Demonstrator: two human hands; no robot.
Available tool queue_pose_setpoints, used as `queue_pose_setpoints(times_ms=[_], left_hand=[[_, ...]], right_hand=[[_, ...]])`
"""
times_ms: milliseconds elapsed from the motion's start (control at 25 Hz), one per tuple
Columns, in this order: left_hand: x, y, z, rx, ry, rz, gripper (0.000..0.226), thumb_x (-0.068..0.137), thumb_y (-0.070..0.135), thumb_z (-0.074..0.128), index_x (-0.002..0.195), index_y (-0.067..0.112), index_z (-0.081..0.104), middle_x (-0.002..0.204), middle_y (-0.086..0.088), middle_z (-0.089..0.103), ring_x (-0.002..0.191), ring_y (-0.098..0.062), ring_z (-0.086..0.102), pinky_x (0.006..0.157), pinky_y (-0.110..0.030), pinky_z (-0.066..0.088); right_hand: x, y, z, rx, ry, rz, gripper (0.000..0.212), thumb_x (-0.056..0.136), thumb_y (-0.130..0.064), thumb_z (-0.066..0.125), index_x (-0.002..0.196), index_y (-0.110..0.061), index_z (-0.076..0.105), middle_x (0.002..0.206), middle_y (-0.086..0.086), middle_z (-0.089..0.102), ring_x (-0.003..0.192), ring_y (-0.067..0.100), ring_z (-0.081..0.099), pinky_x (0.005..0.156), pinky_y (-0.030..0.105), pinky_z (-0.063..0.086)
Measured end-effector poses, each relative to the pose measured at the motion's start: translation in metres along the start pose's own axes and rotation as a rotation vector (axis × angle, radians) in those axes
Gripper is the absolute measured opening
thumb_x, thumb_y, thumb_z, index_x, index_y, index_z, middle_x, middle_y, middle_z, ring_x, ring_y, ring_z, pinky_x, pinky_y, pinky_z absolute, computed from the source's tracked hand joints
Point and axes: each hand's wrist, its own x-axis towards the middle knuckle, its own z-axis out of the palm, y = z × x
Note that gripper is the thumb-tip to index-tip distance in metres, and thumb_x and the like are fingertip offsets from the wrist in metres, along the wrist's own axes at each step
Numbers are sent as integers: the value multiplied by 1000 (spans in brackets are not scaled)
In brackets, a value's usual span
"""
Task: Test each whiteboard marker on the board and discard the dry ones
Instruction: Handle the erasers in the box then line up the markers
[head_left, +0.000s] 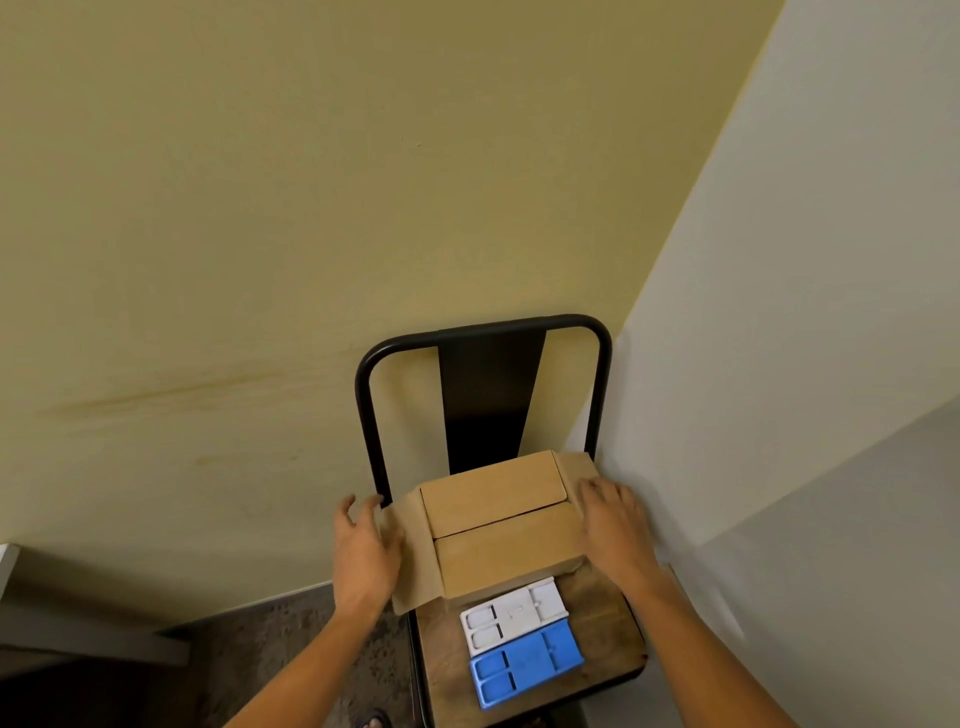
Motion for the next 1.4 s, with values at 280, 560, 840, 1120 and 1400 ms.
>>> queue_pose_setpoints(times_ms=[280,560,840,1120,1400], left_hand=[[3,23,18,485,34,485,51,72,-1,75,118,15,61,156,-23,22,145,-46,16,115,-57,21],[23,53,36,650,-256,614,64,96,24,56,152,20,25,163,-12,13,150,-37,11,122,-46,14],[29,56,37,804,-294,649,68,100,7,43,157,12,5,162,-21,-2,148,-48,4,123,-52,7],[46,72,24,778,-502,604,77,93,21,53,155,15,8,163,-18,-1,150,-42,2,123,-50,9],[59,79,6,501,-516,574,51,92,29,42,141,16,42,135,-18,54,119,-33,55,103,-40,45]], right_hand=[[-23,-38,5,168,79,-312,45,99,-23,51,144,-27,48,140,-8,51,127,13,42,108,31,41],[-17,-61,6,77,38,-448,55,98,-59,33,138,-26,51,140,-2,51,131,20,43,110,41,37],[-13,-55,-5,54,-169,-511,86,84,-85,33,148,-27,36,144,-1,46,132,22,34,113,45,29],[-17,-54,6,1,-127,-538,85,82,-62,65,151,-27,29,144,1,42,132,24,32,114,43,31],[-24,-56,10,-46,1,-540,92,72,-48,80,147,-30,30,146,3,39,137,26,35,116,44,31]])
